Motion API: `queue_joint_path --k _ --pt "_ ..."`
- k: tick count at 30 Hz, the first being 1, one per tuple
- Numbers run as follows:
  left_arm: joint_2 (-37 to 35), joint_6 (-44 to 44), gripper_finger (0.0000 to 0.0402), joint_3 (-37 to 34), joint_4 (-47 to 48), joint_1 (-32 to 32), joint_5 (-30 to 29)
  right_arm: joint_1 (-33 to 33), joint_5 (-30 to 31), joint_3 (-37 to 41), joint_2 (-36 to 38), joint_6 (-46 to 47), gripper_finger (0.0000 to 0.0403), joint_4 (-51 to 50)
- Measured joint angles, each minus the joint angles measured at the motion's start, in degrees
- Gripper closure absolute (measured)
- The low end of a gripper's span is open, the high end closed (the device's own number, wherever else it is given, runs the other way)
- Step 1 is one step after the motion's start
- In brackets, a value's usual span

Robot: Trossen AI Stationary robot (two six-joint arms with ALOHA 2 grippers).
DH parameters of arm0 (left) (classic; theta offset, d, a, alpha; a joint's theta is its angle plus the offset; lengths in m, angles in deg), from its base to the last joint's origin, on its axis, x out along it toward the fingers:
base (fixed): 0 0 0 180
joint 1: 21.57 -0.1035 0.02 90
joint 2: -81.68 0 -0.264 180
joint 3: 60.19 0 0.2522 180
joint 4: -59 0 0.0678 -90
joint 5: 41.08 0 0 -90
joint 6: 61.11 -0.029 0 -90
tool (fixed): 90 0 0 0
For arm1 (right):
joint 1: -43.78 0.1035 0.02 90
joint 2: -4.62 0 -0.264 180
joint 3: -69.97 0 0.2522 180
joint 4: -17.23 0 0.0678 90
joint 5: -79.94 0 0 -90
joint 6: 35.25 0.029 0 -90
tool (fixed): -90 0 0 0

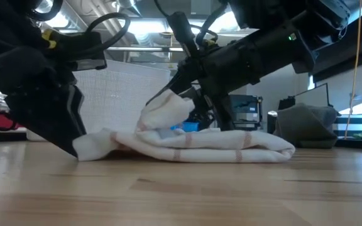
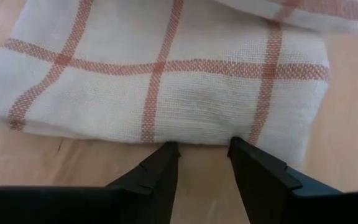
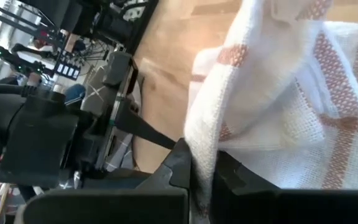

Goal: Fold towel
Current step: Fold the brown-white towel

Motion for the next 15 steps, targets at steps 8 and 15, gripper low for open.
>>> queue_joint_path --k 8,15 --pt "-0.2 0.1 0.0260 0.0 0.1 0.1 0.8 -0.2 -0.4 0.0 0.0 0.2 0.0368 -0.1" --pt "-0.8 0.0 0.0260 0.0 0.6 0.0 2.9 -0.2 -1.0 0.0 0.0 1.9 0.0274 -0.2"
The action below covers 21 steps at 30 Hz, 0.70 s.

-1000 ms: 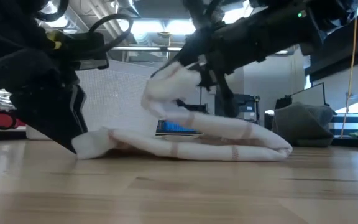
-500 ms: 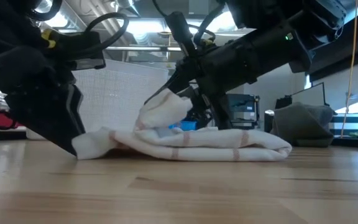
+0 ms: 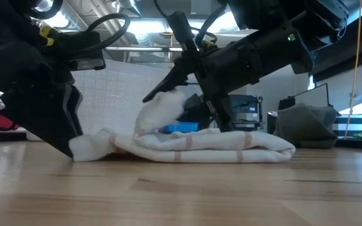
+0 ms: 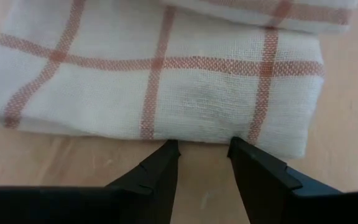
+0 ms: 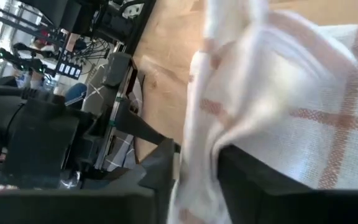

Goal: Fold towel
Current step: Fold the brown-white towel

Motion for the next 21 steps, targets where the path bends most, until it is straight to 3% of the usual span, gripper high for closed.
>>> queue_joint_path --k 5,9,11,13,16,21 --pt "-4.6 1.3 0.0260 0.0 4.7 0.0 7.2 0.0 -0.4 0.0 0.0 1.2 0.0226 0.3" --pt "-10.5 4.2 0.0260 0.0 10.7 0.1 15.1 0.0 -1.4 0.0 0.0 0.6 0.0211 1.1" --pt "-13.8 4.9 0.0260 0.0 11.7 0.2 15.7 0.0 -3.3 0.0 0.0 -2.5 0.0210 2.5" --pt "-16.7 4.3 0.0260 0.0 10.0 0.2 12.5 0.0 -5.7 0.0 0.6 -7.5 0.0210 3.3" --pt "-18.1 0.1 0.0260 -0.3 1.6 0.1 1.3 0.0 -9.8 0.1 3.5 -18.4 0.0210 0.5" --pt "-12.7 -11.1 0.0260 -1.4 -12.0 -2.0 -8.6 1.0 -12.3 0.0 9.7 -39.7 0.0210 -14.9"
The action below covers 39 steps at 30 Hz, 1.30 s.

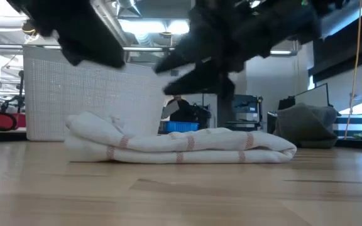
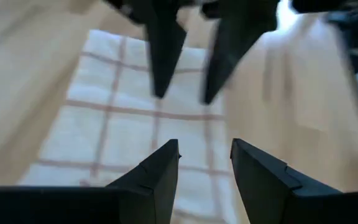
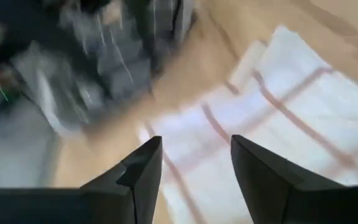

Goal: Fold towel
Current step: Fold the brown-white towel

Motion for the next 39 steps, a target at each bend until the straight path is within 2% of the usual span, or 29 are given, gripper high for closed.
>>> queue_joint_path --k 2,6,12,18,21,24,28,34,36,39 --pt "3.2 -1.2 0.0260 -0.1 -1.1 -2.2 -2.1 1.1 2.2 0.0 0.6 -6.1 0.0210 -6.3" --pt "9.9 -0.8 0.0260 -0.1 3.0 -6.4 -2.4 2.7 7.3 0.0 -0.3 -10.4 0.0210 -15.7" --pt "10.4 8.6 0.0260 1.3 18.1 -8.1 5.7 4.3 11.6 0.0 -0.5 -14.8 0.0210 -28.8" --pt "7.6 12.4 0.0260 3.3 18.5 -7.9 10.0 3.8 13.1 0.0 0.1 -23.1 0.0210 -30.9" --pt "5.5 9.0 0.0260 6.0 15.2 -8.0 7.7 3.8 13.6 0.2 3.3 -27.0 0.0210 -32.7" --pt "5.1 4.6 0.0260 6.4 10.7 -8.0 2.9 3.7 14.3 0.1 8.6 -27.8 0.0210 -32.5" --pt "8.1 2.2 0.0260 4.6 8.6 -8.4 2.5 2.9 13.5 1.0 10.1 -23.4 0.0210 -30.9" --pt "14.0 7.3 0.0260 3.3 9.6 -8.2 7.4 1.4 8.4 7.7 5.3 -14.3 0.0210 -24.1" --pt "14.8 8.4 0.0260 3.3 7.9 -7.9 7.8 1.0 10.8 8.5 4.1 -16.2 0.0210 -22.3" --pt "14.7 8.1 0.0260 3.3 4.6 -7.9 8.5 -1.1 20.9 8.7 3.6 -23.5 0.0210 -25.8"
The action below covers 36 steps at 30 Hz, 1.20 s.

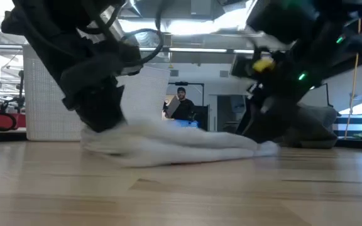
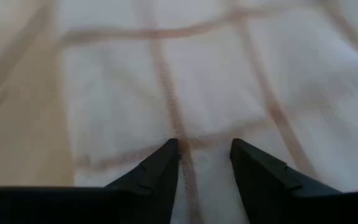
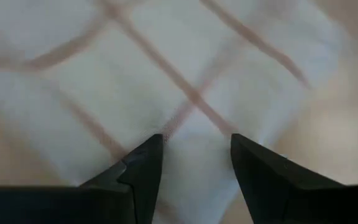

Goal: Fold towel
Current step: Fold the brown-white towel

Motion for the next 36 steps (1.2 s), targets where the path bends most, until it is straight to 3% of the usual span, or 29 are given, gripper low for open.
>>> queue_joint_path --k 3,6,10,13,16,19,22,28,30,33,36 --pt "-1.5 -1.9 0.0260 0.7 -2.1 0.0 0.4 -2.2 9.7 -0.2 0.9 -7.4 0.0210 -5.6" --pt "-3.7 -5.3 0.0260 2.8 -2.0 -0.4 0.6 -3.5 11.3 -3.4 4.5 -9.4 0.0210 -12.4" --pt "-7.4 -11.4 0.0260 4.3 -1.7 -0.5 -0.5 -4.1 -2.9 -5.3 9.1 -4.8 0.0210 -16.6" --pt "-8.5 -17.0 0.0260 4.3 -0.8 -0.9 -8.2 -4.5 -12.1 -3.0 9.8 0.0 0.0210 -4.4" --pt "-7.5 -20.6 0.0260 3.3 -1.0 -2.5 -16.9 -4.8 -13.6 1.9 6.6 2.3 0.0210 12.3" --pt "-6.3 -19.1 0.0260 1.8 0.0 -3.9 -18.3 -5.4 -12.4 5.1 2.0 4.2 0.0210 19.2" --pt "-5.7 -16.6 0.0260 1.5 0.0 -3.8 -16.9 -7.0 -10.1 5.0 -0.4 1.6 0.0210 18.0" --pt "-5.7 -16.0 0.0260 1.5 0.6 -3.8 -16.1 -14.4 5.9 5.1 -0.9 -21.6 0.0210 14.9" --pt "-5.7 -15.0 0.0260 1.5 0.8 -3.8 -16.1 -18.4 8.1 4.8 -0.9 -27.3 0.0210 15.1" --pt "-5.7 -13.3 0.0260 1.5 1.1 -3.4 -15.2 -22.8 7.5 2.4 0.2 -25.8 0.0210 8.9" --pt "-5.7 -12.8 0.0260 1.5 1.1 -2.5 -15.1 -22.6 3.7 -1.1 4.4 -18.9 0.0210 -1.1"
